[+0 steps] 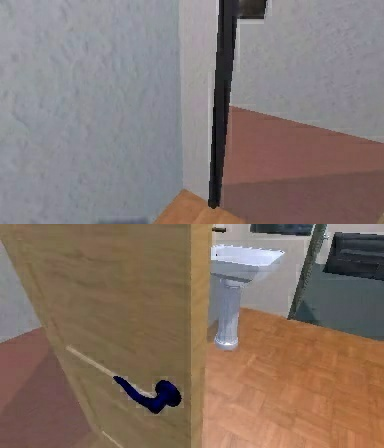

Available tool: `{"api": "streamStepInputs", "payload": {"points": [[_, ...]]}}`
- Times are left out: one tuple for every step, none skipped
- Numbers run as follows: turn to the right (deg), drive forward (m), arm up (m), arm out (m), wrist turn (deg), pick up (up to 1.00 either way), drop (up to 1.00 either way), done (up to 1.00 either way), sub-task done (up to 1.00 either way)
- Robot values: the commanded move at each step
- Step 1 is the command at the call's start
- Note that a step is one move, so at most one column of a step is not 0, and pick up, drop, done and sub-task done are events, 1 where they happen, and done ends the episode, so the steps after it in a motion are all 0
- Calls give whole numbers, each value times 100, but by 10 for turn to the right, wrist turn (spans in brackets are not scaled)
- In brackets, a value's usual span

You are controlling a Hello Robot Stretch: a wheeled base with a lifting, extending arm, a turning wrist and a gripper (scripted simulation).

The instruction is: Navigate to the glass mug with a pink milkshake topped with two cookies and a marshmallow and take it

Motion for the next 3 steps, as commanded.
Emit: {"api": "streamStepInputs", "payload": {"points": [[240,0,0,0,0,0,0,0,0],[0,100,0,0,0,0,0,0,0],[180,0,0,0,0,0,0,0,0]]}}
